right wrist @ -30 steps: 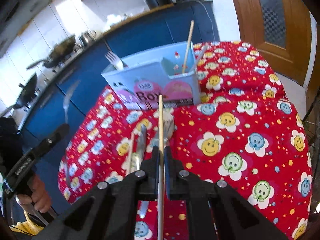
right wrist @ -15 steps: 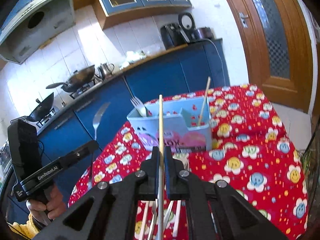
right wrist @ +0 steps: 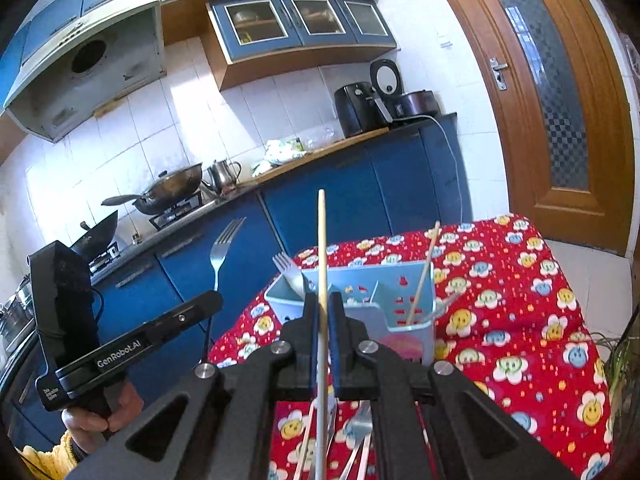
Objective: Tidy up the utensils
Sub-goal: 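Lift and carry the metal fork and chopstick over the blue holder with both tools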
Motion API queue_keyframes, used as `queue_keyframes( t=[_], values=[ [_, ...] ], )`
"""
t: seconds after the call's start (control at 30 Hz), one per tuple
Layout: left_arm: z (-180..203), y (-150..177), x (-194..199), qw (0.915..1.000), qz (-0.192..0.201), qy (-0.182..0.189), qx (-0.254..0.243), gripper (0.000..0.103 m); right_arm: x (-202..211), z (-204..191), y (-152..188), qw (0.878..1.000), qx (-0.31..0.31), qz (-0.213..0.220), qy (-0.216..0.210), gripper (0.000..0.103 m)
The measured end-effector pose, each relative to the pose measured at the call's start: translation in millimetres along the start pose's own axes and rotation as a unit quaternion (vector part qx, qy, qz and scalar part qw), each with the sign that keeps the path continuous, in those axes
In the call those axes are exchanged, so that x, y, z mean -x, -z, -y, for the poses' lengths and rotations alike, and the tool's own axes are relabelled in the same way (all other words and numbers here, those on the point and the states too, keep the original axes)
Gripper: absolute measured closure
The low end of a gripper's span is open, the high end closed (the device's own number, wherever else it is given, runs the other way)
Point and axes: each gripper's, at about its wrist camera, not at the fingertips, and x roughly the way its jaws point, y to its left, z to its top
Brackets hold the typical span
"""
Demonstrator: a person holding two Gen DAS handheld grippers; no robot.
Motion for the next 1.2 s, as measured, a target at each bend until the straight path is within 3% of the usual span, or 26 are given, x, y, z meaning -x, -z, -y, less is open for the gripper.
queue_keyframes(
  t=[0.2, 0.5, 0.9, 1.1, 1.2],
  values=[
    [-3.0, -20.4, -20.9, 0.9998, 0.015, -0.012, -0.002, 0.1, -14.3, 4.9, -13.9, 1.0, 0.005, 0.022, -0.005, 0.097],
    [0.5, -43.6, -46.6, 0.9956, 0.081, -0.038, -0.029, 0.1, -46.6, 16.1, -31.8, 0.998, 0.004, 0.059, -0.012, 0.097],
    [-6.2, -42.1, -87.0, 0.9848, 0.144, -0.084, -0.05, 0.1, -94.0, 40.5, -40.2, 0.996, 0.001, 0.085, -0.012, 0.097],
    [-2.4, -25.5, -109.9, 0.9776, 0.155, -0.116, -0.083, 0.1, -117.9, 55.2, -31.8, 0.996, -0.009, 0.089, 0.0, 0.097],
    [-5.4, -18.8, -120.0, 0.9792, 0.143, -0.119, -0.081, 0.1, -123.4, 54.4, -29.2, 0.995, 0.01, 0.097, 0.013, 0.097]
  ],
)
